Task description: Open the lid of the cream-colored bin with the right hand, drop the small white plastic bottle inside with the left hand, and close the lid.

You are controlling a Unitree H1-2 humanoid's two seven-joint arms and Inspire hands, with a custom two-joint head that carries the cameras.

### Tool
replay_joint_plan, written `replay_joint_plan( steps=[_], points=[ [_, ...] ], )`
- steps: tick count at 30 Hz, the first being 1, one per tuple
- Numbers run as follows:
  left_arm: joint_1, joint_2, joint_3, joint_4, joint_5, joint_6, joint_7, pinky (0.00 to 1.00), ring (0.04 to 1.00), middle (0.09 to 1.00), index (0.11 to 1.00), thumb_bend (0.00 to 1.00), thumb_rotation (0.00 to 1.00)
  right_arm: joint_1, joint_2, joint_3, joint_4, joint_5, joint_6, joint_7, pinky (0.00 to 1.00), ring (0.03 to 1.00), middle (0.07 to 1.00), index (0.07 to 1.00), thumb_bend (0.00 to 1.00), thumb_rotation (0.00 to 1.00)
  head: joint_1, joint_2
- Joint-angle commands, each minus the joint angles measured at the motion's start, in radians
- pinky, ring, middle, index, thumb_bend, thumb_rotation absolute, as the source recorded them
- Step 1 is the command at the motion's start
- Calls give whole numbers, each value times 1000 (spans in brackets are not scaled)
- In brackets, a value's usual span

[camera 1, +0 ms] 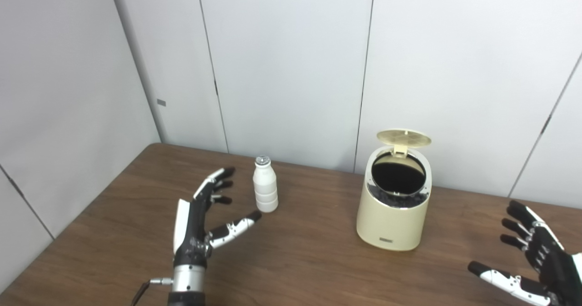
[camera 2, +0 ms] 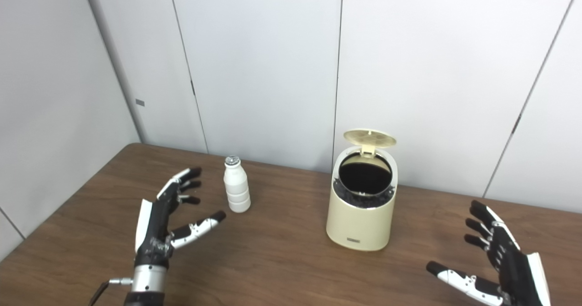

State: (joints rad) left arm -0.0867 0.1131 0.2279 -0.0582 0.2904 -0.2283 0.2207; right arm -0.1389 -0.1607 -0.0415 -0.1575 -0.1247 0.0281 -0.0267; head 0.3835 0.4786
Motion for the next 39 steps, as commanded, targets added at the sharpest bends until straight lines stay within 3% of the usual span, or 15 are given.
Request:
replay_joint_plan(
  steps=[1, 7, 11, 18, 27, 39],
  points=[
    [-36, 32, -7, -7, -3, -2, -7, 587, 770, 818, 820, 736, 67, -26, 4, -1, -47, -1, -6, 1, 736, 830, 876, 859, 676, 0, -1, 3],
    [-72, 61, -34, 41, 12, 27, -12, 681, 821, 856, 869, 766, 53, -24, 6, 3, -57, 0, 11, 5, 744, 828, 874, 857, 681, 0, -6, 6],
    [-112, 84, -45, 111, 3, 13, -16, 710, 833, 870, 889, 780, 60, -21, 8, 9, -66, -3, 11, 6, 735, 827, 872, 854, 684, 0, -12, 6],
    [-165, 101, -58, 213, 11, 0, 1, 692, 819, 864, 889, 798, 78, -15, 10, 13, -88, -7, 30, 8, 733, 820, 871, 851, 688, 0, -23, 8],
    [-185, 96, -71, 266, 30, 7, 38, 703, 809, 843, 870, 791, 72, -11, 4, 15, -101, -16, 37, 12, 768, 829, 874, 845, 701, 0, -28, 11],
    [-195, 91, -86, 324, 26, -15, 61, 709, 815, 845, 865, 773, 67, -5, 3, 14, -103, -30, 34, 16, 743, 812, 864, 837, 737, 0, -35, 20]
  ],
)
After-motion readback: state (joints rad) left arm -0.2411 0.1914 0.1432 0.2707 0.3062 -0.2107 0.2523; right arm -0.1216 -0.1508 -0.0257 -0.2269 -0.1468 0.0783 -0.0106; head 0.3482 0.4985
